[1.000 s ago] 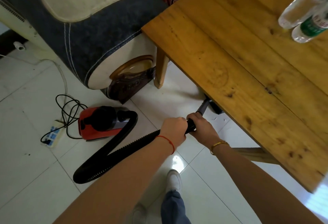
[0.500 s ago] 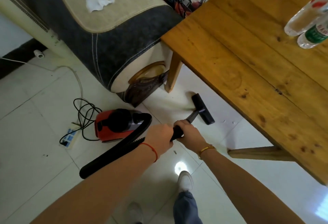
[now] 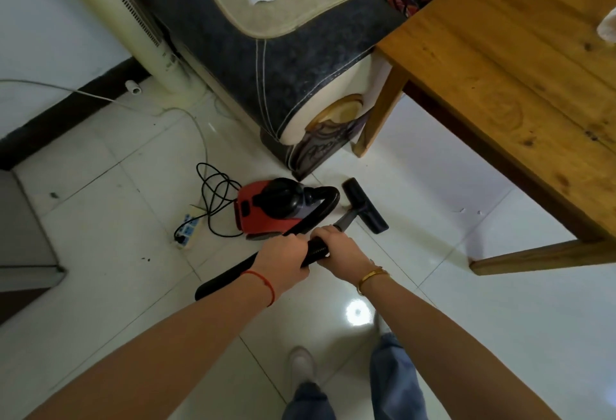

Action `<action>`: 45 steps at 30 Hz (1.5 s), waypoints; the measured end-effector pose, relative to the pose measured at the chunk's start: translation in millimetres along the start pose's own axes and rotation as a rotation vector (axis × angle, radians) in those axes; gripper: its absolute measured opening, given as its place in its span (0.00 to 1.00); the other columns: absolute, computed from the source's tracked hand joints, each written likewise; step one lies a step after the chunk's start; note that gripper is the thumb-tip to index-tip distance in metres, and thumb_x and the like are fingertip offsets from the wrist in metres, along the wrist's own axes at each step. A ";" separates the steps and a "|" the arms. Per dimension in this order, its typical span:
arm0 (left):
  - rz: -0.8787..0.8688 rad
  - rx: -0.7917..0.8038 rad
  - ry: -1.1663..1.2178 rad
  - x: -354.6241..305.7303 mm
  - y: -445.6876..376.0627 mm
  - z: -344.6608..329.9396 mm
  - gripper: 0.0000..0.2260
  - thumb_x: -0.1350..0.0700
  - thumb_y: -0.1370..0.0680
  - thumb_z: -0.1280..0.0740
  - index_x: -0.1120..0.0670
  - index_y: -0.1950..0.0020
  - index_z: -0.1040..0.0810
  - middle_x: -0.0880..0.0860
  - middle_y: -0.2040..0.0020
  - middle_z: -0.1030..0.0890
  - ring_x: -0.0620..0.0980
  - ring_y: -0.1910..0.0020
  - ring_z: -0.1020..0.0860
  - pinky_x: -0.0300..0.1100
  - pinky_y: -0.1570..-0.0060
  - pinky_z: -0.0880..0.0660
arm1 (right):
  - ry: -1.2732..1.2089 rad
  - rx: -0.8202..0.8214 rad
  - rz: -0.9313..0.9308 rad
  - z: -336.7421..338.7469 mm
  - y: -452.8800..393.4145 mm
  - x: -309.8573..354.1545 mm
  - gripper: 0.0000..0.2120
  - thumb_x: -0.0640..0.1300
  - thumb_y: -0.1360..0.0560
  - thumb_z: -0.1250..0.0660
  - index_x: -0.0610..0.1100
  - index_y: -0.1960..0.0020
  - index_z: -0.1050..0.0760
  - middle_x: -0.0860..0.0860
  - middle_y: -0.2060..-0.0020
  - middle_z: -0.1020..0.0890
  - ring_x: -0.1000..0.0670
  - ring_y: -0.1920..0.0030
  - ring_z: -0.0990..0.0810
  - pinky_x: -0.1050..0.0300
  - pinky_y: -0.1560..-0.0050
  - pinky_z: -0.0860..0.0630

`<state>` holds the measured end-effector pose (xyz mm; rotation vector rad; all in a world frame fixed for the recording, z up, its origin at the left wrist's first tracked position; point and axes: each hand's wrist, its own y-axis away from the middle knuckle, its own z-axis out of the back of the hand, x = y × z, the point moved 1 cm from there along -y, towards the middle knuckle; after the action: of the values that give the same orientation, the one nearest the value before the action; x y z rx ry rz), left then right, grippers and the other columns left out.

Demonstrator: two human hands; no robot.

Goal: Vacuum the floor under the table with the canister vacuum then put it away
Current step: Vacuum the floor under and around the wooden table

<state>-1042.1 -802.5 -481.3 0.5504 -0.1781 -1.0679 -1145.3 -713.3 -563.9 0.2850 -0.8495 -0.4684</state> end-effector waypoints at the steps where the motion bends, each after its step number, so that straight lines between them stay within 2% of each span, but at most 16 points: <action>1: 0.010 -0.001 0.006 5.2 5.3 -1.0 0.13 0.51 0.23 0.37 0.57 0.41 0.28 0.53 0.48 0.21 0.52 0.51 0.20 0.40 0.60 0.31 | 0.003 0.007 0.009 -3.7 0.2 6.2 0.16 0.36 0.30 0.30 0.45 0.44 0.26 0.46 0.45 0.24 0.45 0.48 0.24 0.52 0.44 0.26; 11: 0.073 -0.038 0.061 21.3 11.7 -1.3 0.13 0.51 0.24 0.37 0.56 0.42 0.29 0.52 0.49 0.22 0.51 0.53 0.21 0.38 0.63 0.33 | 0.052 0.074 0.099 -1.4 -14.3 22.1 0.17 0.35 0.29 0.31 0.43 0.42 0.26 0.43 0.44 0.25 0.43 0.45 0.25 0.50 0.42 0.27; 16: 0.101 -0.052 0.102 1.6 -17.7 7.0 0.13 0.51 0.24 0.36 0.55 0.43 0.28 0.52 0.50 0.21 0.50 0.54 0.20 0.38 0.62 0.31 | 0.080 0.094 0.094 27.5 -26.2 -2.4 0.17 0.36 0.30 0.30 0.44 0.42 0.27 0.44 0.43 0.25 0.44 0.45 0.24 0.50 0.41 0.27; 20: 0.117 -0.055 0.094 -20.2 -52.1 25.3 0.13 0.50 0.24 0.36 0.55 0.43 0.28 0.51 0.50 0.20 0.50 0.53 0.20 0.39 0.60 0.28 | 0.094 0.089 0.095 60.9 -39.6 -26.8 0.17 0.36 0.30 0.30 0.44 0.42 0.26 0.45 0.44 0.24 0.44 0.45 0.24 0.54 0.42 0.28; 24: 0.139 -0.031 0.096 -43.7 -85.5 37.6 0.13 0.51 0.23 0.36 0.56 0.42 0.28 0.52 0.49 0.21 0.50 0.53 0.20 0.39 0.63 0.31 | 0.127 0.117 0.106 93.2 -50.6 -52.7 0.17 0.37 0.30 0.29 0.45 0.43 0.26 0.46 0.46 0.24 0.44 0.46 0.24 0.48 0.41 0.27; 29: 0.189 -0.020 0.157 -58.6 -100.1 43.6 0.13 0.51 0.23 0.37 0.56 0.43 0.28 0.52 0.49 0.21 0.50 0.53 0.21 0.39 0.61 0.31 | 0.192 0.215 0.151 118.0 -61.5 -65.4 0.17 0.37 0.29 0.29 0.45 0.42 0.27 0.46 0.44 0.24 0.45 0.45 0.25 0.52 0.41 0.27; 32: 0.235 -0.022 0.182 -55.9 -96.7 45.2 0.13 0.50 0.24 0.36 0.55 0.43 0.27 0.51 0.50 0.20 0.50 0.54 0.20 0.40 0.60 0.27 | 0.170 0.211 0.166 118.0 -64.0 -60.0 0.16 0.37 0.30 0.29 0.45 0.44 0.27 0.46 0.46 0.23 0.45 0.45 0.24 0.52 0.41 0.27; 35: 0.264 -0.005 0.169 -48.0 -86.2 49.4 0.13 0.51 0.24 0.36 0.55 0.43 0.27 0.52 0.49 0.20 0.50 0.54 0.20 0.42 0.56 0.24 | 0.150 0.213 0.166 108.9 -61.9 -47.1 0.16 0.37 0.31 0.29 0.46 0.44 0.26 0.46 0.46 0.23 0.44 0.46 0.23 0.48 0.43 0.26; 37: 0.274 0.005 0.152 -40.0 -75.6 51.4 0.13 0.52 0.24 0.36 0.55 0.41 0.27 0.52 0.48 0.20 0.50 0.52 0.20 0.42 0.55 0.25 | 0.144 0.215 0.173 100.6 -60.3 -35.9 0.16 0.39 0.31 0.28 0.46 0.45 0.26 0.47 0.46 0.23 0.44 0.47 0.23 0.49 0.45 0.25; 40: 0.299 -0.005 0.113 -25.5 -58.6 53.2 0.15 0.51 0.24 0.35 0.53 0.38 0.27 0.51 0.48 0.20 0.51 0.51 0.20 0.42 0.55 0.25 | 0.131 0.206 0.193 87.1 -57.7 -19.4 0.15 0.39 0.30 0.29 0.45 0.45 0.26 0.46 0.46 0.22 0.45 0.48 0.23 0.55 0.48 0.27; 45: 0.316 -0.007 0.117 -15.5 -46.5 49.1 0.16 0.51 0.25 0.34 0.51 0.38 0.27 0.50 0.48 0.21 0.50 0.51 0.21 0.42 0.53 0.25 | 0.111 0.203 0.182 75.1 -53.5 -8.0 0.15 0.39 0.29 0.30 0.46 0.44 0.27 0.46 0.46 0.23 0.45 0.47 0.22 0.53 0.47 0.25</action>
<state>-1105.4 -822.6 -461.1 0.5555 -0.1527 -0.7272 -1223.1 -759.6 -544.3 0.4127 -0.8068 -0.1947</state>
